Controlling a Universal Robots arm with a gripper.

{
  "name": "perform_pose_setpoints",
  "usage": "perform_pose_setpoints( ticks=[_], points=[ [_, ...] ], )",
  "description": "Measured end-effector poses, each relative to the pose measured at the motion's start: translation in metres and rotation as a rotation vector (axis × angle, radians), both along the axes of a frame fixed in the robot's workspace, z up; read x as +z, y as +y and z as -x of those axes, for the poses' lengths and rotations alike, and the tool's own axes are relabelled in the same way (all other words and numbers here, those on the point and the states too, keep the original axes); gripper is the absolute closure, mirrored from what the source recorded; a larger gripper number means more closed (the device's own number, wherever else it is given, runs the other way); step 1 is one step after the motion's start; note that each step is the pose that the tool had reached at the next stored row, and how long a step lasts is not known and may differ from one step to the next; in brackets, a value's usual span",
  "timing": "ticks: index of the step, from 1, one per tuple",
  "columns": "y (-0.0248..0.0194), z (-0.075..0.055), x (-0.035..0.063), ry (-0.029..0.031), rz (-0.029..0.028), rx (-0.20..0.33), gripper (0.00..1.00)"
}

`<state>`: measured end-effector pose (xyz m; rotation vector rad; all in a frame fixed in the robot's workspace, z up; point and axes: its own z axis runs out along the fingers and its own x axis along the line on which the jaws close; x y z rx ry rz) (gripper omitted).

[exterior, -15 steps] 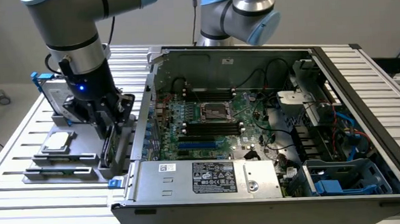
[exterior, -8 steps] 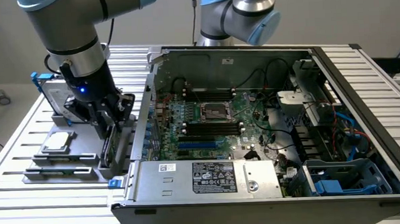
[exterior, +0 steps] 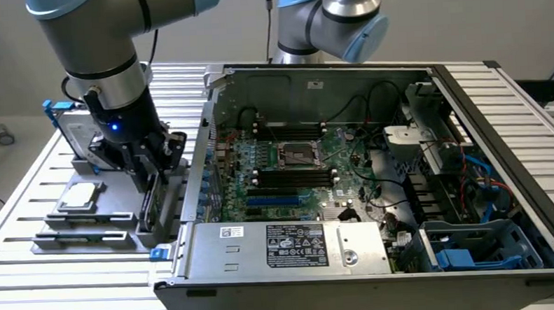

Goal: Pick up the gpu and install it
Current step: 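Pick up the gpu and move the gpu toward the slot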

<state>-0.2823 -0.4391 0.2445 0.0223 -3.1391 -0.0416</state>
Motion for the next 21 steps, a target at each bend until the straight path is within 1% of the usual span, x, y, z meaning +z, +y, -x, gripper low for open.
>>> perform_pose_setpoints(
  ticks=[3, 10, 17, 18, 19, 21],
  points=[
    [-0.0006, 0.0, -0.0008, 0.0046, 0.0, 0.0, 0.58],
    [-0.0015, -0.0007, -0.002, 0.012, 0.0, 0.0, 0.58],
    [-0.0017, -0.0017, -0.0022, 0.0136, 0.0, 0.0, 0.58],
    [-0.0017, -0.0017, -0.0022, 0.0137, 0.0, 0.0, 0.6],
    [-0.0017, -0.0017, -0.0022, 0.0139, 0.0, 0.0, 0.67],
    [-0.0017, -0.0016, -0.0022, 0.0143, 0.0, 0.0, 0.67]
  ],
)
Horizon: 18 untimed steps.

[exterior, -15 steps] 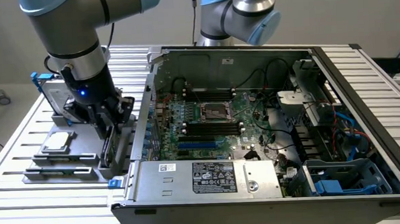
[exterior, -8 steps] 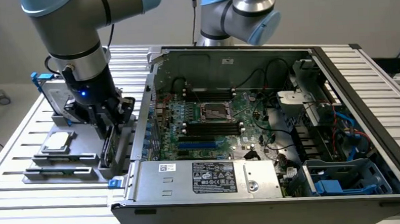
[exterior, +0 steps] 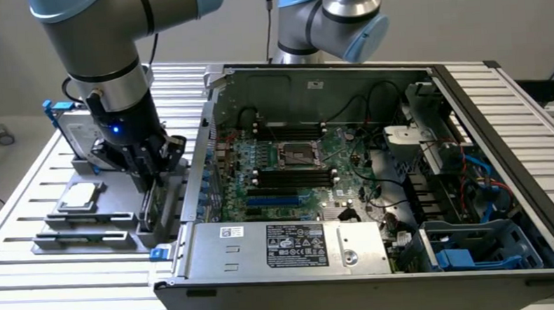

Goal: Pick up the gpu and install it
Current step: 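Pick up the gpu and move the gpu toward the slot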

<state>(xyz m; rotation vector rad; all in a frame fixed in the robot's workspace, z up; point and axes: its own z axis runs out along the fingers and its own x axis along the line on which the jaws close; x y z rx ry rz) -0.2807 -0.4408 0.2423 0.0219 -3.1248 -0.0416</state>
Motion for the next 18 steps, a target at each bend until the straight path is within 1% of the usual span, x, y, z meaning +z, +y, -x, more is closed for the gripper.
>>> perform_pose_setpoints(
  ticks=[1, 18],
  points=[
    [0.0, 0.0, 0.0, 0.0, 0.0, 0.0, 0.73],
    [0.0, 0.0, -0.0001, -0.0001, 0.0, 0.0, 0.74]
  ],
)
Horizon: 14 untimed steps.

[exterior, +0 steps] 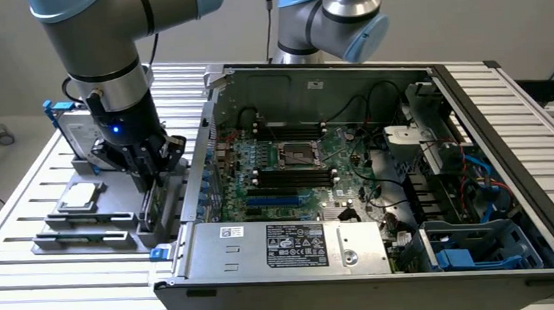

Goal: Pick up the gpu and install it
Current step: 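Pick up the gpu and move the gpu toward the slot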

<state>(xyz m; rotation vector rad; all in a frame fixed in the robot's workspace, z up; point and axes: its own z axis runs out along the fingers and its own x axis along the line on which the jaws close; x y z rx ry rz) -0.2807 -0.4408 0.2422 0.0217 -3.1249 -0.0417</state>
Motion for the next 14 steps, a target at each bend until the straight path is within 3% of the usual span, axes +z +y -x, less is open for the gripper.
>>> perform_pose_setpoints(
  ticks=[14],
  points=[
    [0.0, 0.0, 0.0, 0.0, 0.0, 0.0, 0.74]
  ],
)
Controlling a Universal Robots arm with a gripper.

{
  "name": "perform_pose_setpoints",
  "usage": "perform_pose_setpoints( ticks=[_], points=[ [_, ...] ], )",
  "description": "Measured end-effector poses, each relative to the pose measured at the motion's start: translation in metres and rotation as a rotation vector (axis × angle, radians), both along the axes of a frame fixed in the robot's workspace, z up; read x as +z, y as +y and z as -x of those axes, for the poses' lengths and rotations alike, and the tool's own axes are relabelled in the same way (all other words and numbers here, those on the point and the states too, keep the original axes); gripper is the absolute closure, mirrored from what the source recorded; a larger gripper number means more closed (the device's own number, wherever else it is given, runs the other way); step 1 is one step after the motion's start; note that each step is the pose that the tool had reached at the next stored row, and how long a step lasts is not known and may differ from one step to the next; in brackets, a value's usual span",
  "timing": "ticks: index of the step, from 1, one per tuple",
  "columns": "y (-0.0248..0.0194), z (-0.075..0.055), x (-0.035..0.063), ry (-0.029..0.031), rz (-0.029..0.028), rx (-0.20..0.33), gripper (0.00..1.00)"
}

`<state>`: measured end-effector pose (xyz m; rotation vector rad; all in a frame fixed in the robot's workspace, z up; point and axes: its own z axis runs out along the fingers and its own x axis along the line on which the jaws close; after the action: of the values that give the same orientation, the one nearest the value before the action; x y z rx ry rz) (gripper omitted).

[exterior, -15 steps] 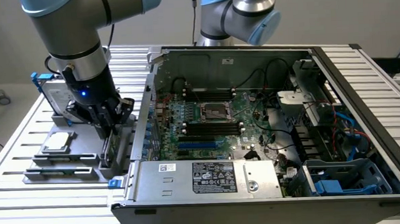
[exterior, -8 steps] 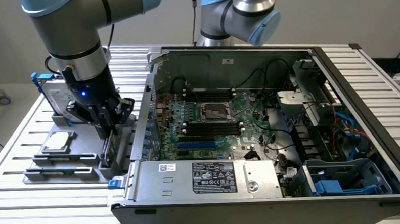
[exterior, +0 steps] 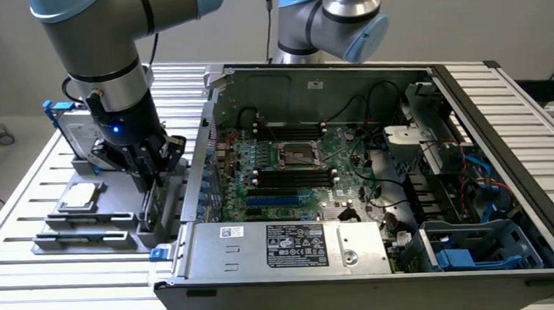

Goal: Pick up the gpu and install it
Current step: 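Pick up the gpu and move the gpu toward the slot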

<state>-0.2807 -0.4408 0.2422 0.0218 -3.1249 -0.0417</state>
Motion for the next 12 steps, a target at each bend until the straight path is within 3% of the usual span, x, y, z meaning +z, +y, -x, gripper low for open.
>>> perform_pose_setpoints(
  ticks=[7, 12],
  points=[
    [0.0, 0.0, 0.0032, 0.0, 0.0, 0.0, 0.74],
    [0.0, 0.0, 0.0155, -0.0001, -0.0002, 0.0, 0.74]
  ],
)
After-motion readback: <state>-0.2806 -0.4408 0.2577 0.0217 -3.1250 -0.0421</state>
